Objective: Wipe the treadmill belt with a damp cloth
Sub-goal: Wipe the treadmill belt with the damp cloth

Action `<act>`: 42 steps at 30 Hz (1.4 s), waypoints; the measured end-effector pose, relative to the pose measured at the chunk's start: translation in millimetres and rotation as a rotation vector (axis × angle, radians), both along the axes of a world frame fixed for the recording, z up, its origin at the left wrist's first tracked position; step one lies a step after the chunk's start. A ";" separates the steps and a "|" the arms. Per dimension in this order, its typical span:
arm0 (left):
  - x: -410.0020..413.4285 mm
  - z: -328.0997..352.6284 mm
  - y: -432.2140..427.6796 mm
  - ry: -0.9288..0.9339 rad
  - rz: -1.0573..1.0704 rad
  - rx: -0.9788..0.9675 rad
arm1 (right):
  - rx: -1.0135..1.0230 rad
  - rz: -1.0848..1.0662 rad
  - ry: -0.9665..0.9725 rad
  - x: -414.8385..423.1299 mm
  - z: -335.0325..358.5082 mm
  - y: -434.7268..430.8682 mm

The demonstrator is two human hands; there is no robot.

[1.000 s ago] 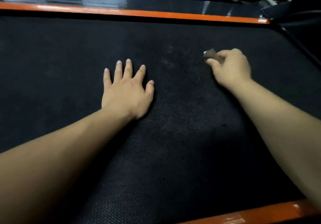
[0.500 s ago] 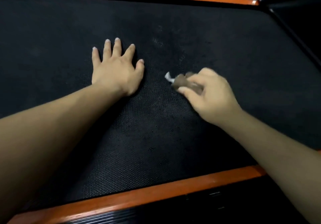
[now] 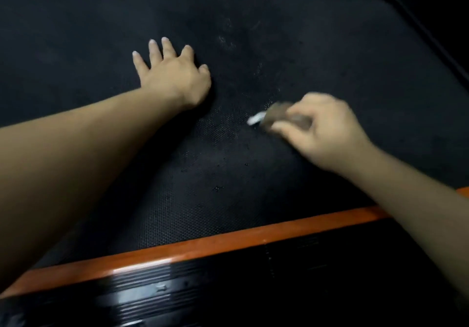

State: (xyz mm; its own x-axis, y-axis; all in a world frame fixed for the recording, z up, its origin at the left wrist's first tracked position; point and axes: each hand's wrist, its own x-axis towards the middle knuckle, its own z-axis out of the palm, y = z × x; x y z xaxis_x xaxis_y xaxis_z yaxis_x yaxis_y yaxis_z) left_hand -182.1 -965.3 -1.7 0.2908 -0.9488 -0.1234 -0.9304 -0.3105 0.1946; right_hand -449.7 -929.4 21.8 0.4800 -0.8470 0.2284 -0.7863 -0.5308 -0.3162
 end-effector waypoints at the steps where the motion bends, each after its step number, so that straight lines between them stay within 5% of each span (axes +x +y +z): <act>1: -3.8 -0.7 0.9 -0.005 0.007 0.004 | -0.020 -0.106 0.003 -5.3 0.5 -15.7; 4: -9.2 -8.2 4.4 -0.044 0.005 -0.040 | -0.012 -0.222 -0.037 -10.1 -4.7 -12.9; 9: -8.5 -7.0 8.7 -0.046 -0.012 -0.061 | 0.149 0.146 -0.014 -13.8 2.0 47.5; 12: -8.4 -6.0 7.4 -0.036 -0.083 -0.081 | -0.058 -0.075 0.010 -38.3 3.0 -16.7; 15: -13.9 -2.7 -9.4 -0.015 -0.133 -0.117 | -0.046 -0.269 -0.049 -47.0 -4.2 -40.3; 21: -23.4 -12.5 -20.5 -0.018 -0.106 -0.099 | 0.034 0.127 -0.017 -23.5 -6.8 -5.8; 26: -25.0 -11.0 -17.8 -0.043 -0.119 -0.083 | -0.062 -0.245 -0.044 -21.1 -7.9 -109.6; 32: -25.6 -14.0 -16.7 -0.056 -0.126 -0.080 | 0.039 0.166 -0.038 -12.9 -11.8 -53.4; 38: -24.4 -15.0 -18.8 -0.069 -0.122 -0.073 | -0.078 -0.189 -0.042 16.2 -13.9 -176.9; 42: -27.4 -14.2 -16.9 -0.067 -0.129 -0.073 | -0.070 0.104 -0.050 15.5 -24.2 -128.4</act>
State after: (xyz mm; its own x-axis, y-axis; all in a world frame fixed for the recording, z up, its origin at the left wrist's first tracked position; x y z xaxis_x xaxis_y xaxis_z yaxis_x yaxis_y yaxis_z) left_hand -209.5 -982.2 -15.9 0.1714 -0.9845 -0.0369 -0.9733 -0.1751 0.1482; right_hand -434.2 -1057.7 -2.3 0.5505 -0.7747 0.3110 -0.7103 -0.6304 -0.3131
